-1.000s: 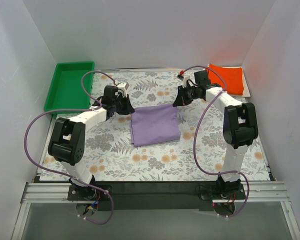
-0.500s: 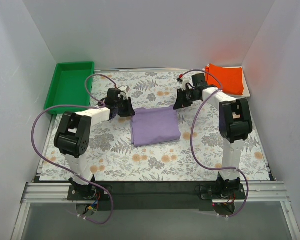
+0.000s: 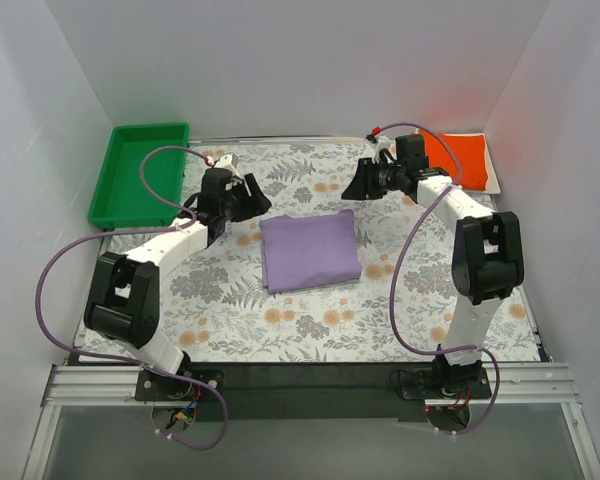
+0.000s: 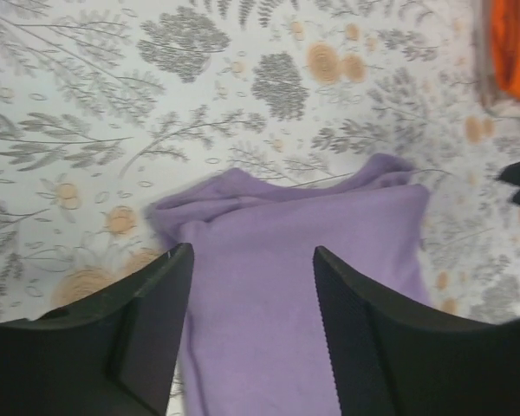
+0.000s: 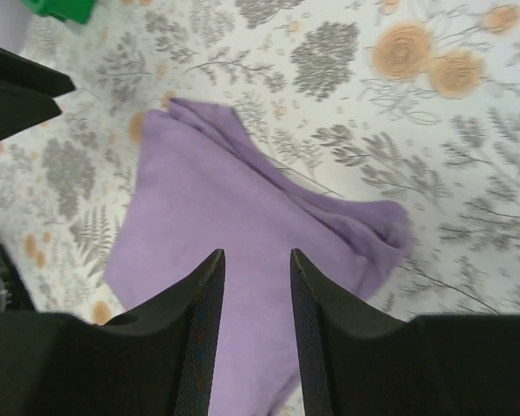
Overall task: Fold and stack the t-shirts
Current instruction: Fold the tshirt
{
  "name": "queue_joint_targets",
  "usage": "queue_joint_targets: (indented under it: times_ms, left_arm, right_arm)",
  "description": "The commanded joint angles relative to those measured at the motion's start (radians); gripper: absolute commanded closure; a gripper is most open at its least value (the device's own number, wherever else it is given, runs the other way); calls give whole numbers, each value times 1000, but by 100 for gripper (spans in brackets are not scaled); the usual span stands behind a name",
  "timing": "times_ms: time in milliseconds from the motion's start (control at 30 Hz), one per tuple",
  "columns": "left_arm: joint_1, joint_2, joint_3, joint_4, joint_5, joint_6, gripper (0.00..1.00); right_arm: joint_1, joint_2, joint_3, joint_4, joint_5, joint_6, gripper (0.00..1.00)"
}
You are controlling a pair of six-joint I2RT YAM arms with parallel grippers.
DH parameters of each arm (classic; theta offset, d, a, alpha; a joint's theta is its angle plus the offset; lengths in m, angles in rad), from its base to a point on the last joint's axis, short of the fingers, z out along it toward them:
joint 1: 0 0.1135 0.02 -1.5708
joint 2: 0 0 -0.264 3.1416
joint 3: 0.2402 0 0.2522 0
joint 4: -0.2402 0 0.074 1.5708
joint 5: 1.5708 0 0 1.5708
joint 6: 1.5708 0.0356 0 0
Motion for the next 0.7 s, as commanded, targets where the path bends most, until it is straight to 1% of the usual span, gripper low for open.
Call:
queue_joint_targets:
  times_ms: [0,33,100,133,267,300,400,467,533,667]
  left_arm:
    - [-24,10,-16,44,63,-79,48]
    - [-24,27,-13,52,71,-80,53]
    - [-21,68,13,74,72,-83,57]
    - [-18,118,23,78,74,-80,58]
    - [6,250,94,84,105,-80,60]
    - [13,280,105,83,106,-82,60]
    - [28,353,139,81,117,-87,61]
    - [30,364,155,71,128,-77,61]
    - [30,338,157,57,143,-76,60]
    - [22,213,136,20,114,-79,53]
  right_arm:
    - [20,59,-57,122,-167,120,63]
    - [21,73,-62,144,-181,133,64]
    - [21,123,-57,187,-206,158,64]
    - [17,143,-49,193,-209,163,64]
    - [-5,243,7,196,-216,166,65]
    - [-12,275,10,227,-218,170,65]
    - [-49,312,24,238,-213,175,65]
    - [-69,303,18,236,-215,177,65]
    - [-71,255,-3,235,-235,186,65]
    - [-49,122,-91,244,-246,212,65]
